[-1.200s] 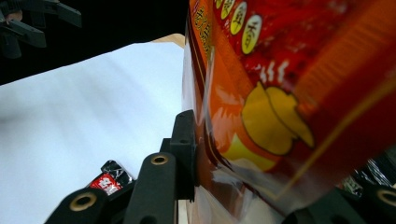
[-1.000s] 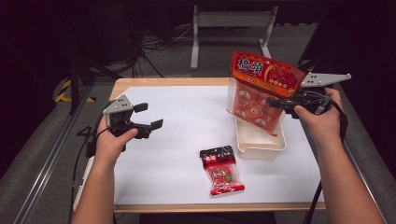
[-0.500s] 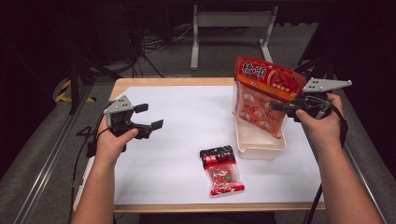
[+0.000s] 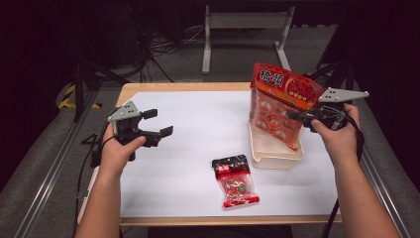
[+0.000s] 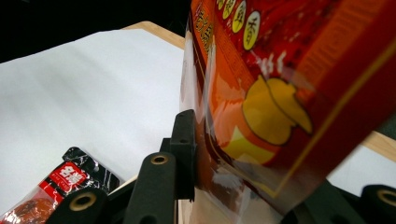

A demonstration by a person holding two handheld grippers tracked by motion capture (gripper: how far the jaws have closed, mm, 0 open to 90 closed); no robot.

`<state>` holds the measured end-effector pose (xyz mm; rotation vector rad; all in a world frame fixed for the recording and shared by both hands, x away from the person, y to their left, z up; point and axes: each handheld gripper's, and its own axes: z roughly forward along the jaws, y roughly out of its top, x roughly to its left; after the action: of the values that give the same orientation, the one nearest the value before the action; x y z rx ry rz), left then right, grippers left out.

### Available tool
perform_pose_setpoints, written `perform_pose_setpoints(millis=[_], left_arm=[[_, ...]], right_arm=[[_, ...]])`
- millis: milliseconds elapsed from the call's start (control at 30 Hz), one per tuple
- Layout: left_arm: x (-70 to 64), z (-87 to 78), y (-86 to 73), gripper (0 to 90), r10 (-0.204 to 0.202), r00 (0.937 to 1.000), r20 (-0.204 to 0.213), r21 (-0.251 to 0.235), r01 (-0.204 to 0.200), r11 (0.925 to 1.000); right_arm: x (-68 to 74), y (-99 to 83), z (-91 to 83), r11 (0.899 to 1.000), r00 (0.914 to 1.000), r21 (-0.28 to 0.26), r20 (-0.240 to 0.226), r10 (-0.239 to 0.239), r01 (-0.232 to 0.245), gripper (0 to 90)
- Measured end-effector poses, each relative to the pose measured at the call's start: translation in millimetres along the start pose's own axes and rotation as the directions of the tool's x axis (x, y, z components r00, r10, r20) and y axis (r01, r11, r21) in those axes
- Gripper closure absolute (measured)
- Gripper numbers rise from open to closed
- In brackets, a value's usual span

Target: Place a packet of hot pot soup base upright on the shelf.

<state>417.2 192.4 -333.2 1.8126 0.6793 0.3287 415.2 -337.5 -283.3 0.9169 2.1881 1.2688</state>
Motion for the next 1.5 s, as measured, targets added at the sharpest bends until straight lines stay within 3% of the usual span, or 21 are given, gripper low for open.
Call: perform_pose_setpoints(millis=[533,767,900,1200,1233,1400,1500], left_arm=[[-4.3,8.1,-0.8,7.9,0.007,1.0000,-0.002,0.000,-0.007,1.0000],[-3.2,9.3,-1.9,6.5,0.004,0.9999,-0.013,0.008,-0.004,1.0000],[-3.3,10.8,-2.9,6.2,-0.002,0.9999,-0.015,0.014,0.002,0.9999],[-5.7,15.7,-3.8,9.8,0.002,1.0000,0.000,0.062,-0.002,0.9981],[-5.2,16.5,-4.2,11.0,0.016,0.9999,0.002,0.090,-0.016,0.9958],[-6.3,18.7,-7.2,15.4,-0.013,0.9997,0.022,0.119,0.010,0.9928],[-7.0,21.2,-8.2,19.1,-0.022,0.9988,0.043,0.137,0.016,0.9905]], right_arm=[[-4.3,-25.6,9.7,0.998,0.9983,0.024,0.014,0.056,-0.056,70.4],[0.0,-41.1,29.8,0.997,0.9988,0.064,-0.003,0.049,-0.049,70.4],[-0.2,-43.7,30.0,0.997,0.9989,0.061,-0.002,0.047,-0.047,70.4],[-9.1,-53.5,29.2,0.994,0.9946,0.041,0.007,0.104,-0.104,69.8],[-10.0,-54.5,29.2,0.994,0.9946,0.037,0.010,0.103,-0.104,69.4],[-11.1,-56.3,27.9,0.994,0.9939,0.032,0.022,0.108,-0.108,67.5],[-10.5,-57.0,26.0,0.995,0.9942,0.028,0.043,0.099,-0.100,59.5]])
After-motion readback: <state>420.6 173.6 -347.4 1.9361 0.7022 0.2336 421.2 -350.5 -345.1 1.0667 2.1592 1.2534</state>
